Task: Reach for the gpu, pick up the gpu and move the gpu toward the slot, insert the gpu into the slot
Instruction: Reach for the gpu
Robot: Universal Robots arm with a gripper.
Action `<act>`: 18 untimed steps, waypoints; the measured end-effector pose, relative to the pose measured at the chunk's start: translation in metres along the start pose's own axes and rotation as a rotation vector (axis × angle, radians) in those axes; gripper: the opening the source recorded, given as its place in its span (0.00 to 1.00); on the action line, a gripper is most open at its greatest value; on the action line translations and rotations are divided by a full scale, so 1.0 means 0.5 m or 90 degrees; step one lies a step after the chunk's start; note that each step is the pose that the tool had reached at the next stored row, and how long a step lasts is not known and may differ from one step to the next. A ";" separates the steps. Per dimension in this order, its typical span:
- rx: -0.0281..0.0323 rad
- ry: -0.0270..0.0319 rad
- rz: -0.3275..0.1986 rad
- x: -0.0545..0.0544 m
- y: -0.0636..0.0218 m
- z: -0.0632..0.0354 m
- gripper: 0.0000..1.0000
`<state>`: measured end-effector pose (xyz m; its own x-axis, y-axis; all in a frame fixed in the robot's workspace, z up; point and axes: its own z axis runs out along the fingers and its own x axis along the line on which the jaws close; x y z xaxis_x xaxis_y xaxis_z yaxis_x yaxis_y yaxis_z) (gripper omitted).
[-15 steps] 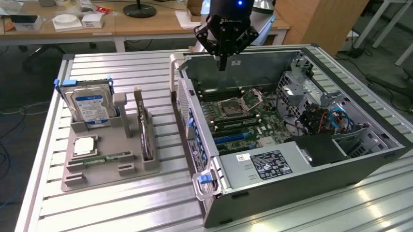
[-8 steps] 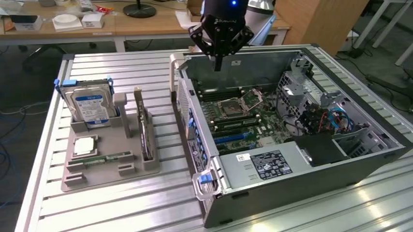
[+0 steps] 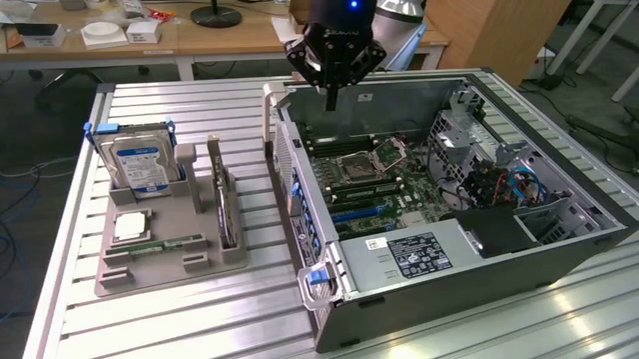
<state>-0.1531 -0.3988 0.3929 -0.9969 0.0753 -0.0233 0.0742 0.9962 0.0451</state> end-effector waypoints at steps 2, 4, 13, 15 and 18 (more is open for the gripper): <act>0.0000 0.0001 0.000 0.003 0.000 0.000 0.13; 0.0001 0.0001 0.000 0.006 0.000 0.000 0.13; 0.0001 0.0003 0.000 0.024 -0.002 0.000 0.13; 0.0000 0.0005 0.000 0.028 -0.002 0.000 0.13; 0.0001 0.0006 0.000 0.034 -0.003 0.000 0.13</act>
<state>-0.1699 -0.3989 0.3925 -0.9969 0.0753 -0.0224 0.0742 0.9962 0.0450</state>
